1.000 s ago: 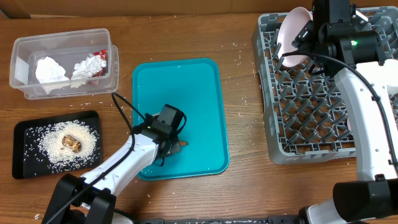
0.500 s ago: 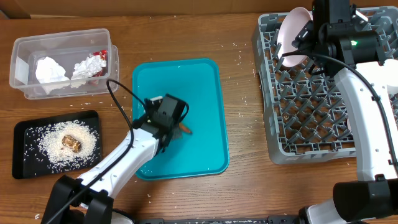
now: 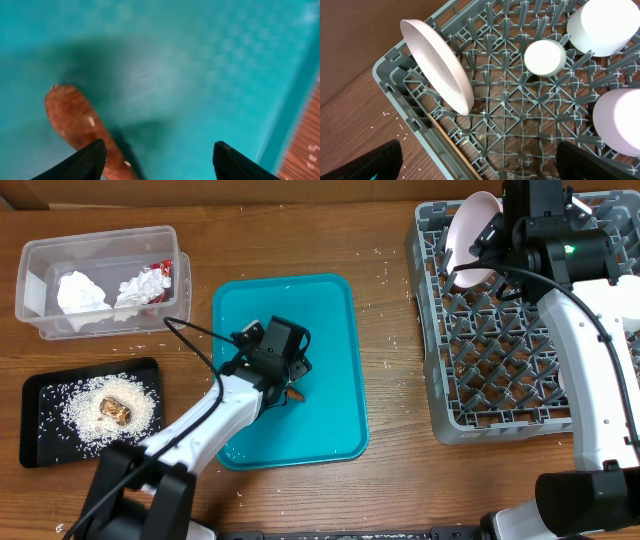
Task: Sort waste into correct bins and load items into the dishwasher
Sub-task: 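Grasp the carrot by its end with the left gripper and lift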
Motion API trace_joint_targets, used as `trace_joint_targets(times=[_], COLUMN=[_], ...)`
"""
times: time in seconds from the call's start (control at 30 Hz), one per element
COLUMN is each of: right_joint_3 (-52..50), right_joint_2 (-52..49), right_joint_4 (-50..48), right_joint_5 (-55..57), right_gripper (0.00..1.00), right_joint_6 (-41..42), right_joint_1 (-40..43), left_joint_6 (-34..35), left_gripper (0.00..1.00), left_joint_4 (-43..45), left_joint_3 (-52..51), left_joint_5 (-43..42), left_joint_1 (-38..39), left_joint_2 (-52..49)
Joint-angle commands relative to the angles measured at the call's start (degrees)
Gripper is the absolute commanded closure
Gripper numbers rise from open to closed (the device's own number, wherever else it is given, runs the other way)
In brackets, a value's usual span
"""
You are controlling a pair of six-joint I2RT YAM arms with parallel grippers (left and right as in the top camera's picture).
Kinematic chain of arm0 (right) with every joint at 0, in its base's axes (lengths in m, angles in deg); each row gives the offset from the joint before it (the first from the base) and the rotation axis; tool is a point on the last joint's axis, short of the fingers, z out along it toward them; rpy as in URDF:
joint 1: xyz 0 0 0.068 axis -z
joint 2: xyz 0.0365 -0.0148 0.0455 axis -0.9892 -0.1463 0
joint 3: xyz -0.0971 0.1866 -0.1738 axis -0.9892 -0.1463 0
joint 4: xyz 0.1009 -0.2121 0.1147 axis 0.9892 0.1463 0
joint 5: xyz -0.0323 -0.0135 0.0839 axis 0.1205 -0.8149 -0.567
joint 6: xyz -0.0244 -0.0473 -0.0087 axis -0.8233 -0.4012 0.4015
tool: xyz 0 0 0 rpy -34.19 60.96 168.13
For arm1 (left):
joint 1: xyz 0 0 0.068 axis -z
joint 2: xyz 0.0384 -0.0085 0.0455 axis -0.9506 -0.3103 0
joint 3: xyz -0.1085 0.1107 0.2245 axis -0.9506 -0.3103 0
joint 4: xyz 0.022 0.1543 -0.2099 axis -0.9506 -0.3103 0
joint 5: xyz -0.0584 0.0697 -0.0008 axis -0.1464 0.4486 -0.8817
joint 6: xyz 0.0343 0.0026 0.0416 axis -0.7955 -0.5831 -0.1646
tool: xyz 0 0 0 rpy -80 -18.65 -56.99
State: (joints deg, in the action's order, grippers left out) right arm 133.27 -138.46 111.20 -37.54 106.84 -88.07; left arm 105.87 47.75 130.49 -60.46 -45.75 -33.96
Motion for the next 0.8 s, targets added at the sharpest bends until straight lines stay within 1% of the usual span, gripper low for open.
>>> trace_joint_targets(times=[0.0, 0.07, 0.23, 0.37, 0.6, 0.67, 0.77], right_joint_3=[0.33, 0.33, 0.33, 0.33, 0.33, 0.33, 0.33], right_joint_2=[-0.02, -0.02, -0.02, -0.02, -0.02, -0.02, -0.02], right_joint_4=[-0.17, -0.17, -0.17, -0.17, -0.17, -0.17, -0.17], right_joint_5=[0.15, 0.15, 0.15, 0.15, 0.15, 0.15, 0.15], right_gripper=[0.0, 0.0, 0.0, 0.0, 0.0, 0.0, 0.0], right_joint_6=[0.42, 0.42, 0.42, 0.42, 0.42, 0.42, 0.42], right_joint_1=[-0.15, -0.15, -0.15, -0.15, -0.15, -0.15, -0.15], left_joint_6=[9.22, 11.54, 12.09, 11.82, 11.78, 11.13, 11.15], left_gripper=[0.29, 0.3, 0.3, 0.37, 0.34, 0.33, 0.3], left_joint_4=[-1.64, -2.08, -2.29, -3.17, -13.86, -15.69, -16.72], left_joint_3=[0.98, 0.98, 0.98, 2.05, 10.29, 11.91, 11.87], left_joint_5=[-0.22, -0.74, -1.7, -1.66, 3.08, 3.02, -0.85], left_joint_1=[-0.33, -0.83, -1.51, -1.51, -1.51, -1.51, -1.42], left_joint_2=[-2.51, -2.49, -2.51, -2.21, -0.22, -0.24, -0.52])
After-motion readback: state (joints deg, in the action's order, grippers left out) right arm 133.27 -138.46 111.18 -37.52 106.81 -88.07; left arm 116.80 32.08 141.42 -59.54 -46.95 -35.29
